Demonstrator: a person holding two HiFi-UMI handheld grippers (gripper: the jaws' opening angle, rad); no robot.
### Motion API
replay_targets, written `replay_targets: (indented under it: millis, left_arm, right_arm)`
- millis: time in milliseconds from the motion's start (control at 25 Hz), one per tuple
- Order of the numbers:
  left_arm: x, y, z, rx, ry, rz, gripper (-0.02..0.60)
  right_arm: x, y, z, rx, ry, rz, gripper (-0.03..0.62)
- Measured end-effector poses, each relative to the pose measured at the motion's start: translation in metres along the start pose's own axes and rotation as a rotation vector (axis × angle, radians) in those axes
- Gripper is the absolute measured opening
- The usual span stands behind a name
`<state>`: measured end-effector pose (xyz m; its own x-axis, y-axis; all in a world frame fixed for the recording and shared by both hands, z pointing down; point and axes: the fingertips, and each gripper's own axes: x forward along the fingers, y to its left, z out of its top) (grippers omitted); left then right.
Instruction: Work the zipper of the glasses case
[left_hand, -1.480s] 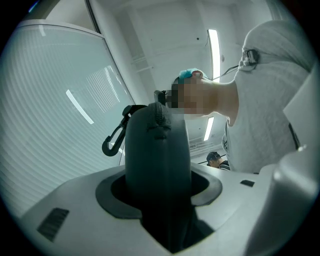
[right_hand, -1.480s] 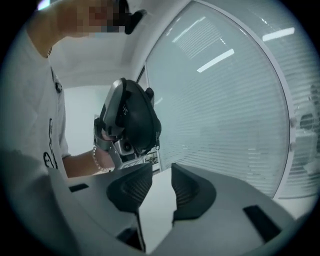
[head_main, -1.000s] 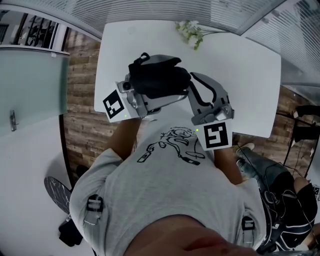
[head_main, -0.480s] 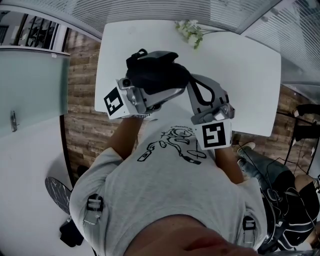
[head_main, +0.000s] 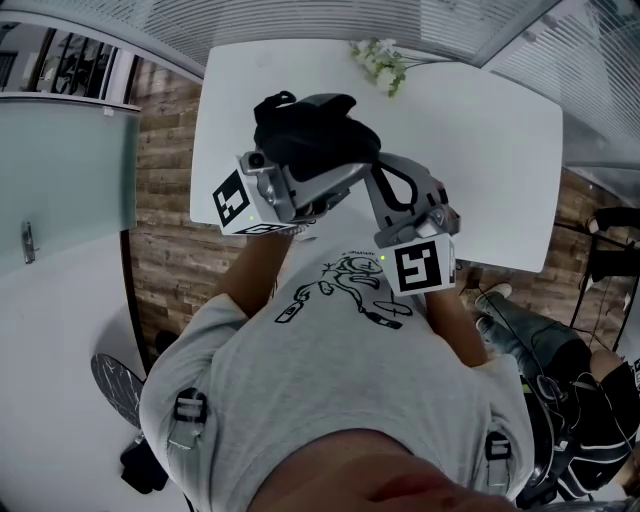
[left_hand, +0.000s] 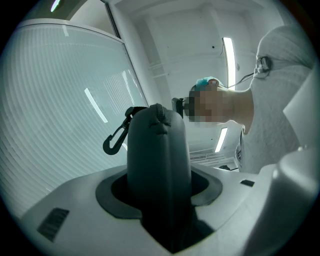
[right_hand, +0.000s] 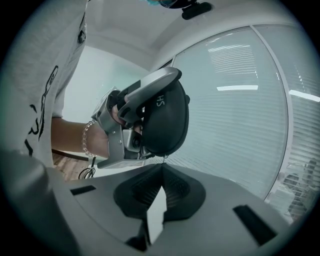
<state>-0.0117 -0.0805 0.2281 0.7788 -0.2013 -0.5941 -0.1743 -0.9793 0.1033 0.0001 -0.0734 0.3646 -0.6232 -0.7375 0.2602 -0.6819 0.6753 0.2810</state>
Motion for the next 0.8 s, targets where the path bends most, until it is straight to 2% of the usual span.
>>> replay_targets:
  millis: [560, 640, 800]
  left_arm:
    - [-0.001, 0.001, -0.007, -0.013, 0.014, 0.029, 0.245]
    - [-0.003, 0.003, -0.009, -0.009, 0.025, 0.049, 0.245]
    - [-0.008, 0.009, -0.012, 0.010, 0.053, 0.088, 0.245]
  right_arm:
    - [0.007, 0.017, -0.006, 0.031, 0.006, 0.042, 0.008]
    - [0.007, 0.017, -0.009, 0.057, 0.006, 0.049, 0.062]
    - [0.001, 0.010, -0.015, 0.108, 0.002, 0.053, 0.069]
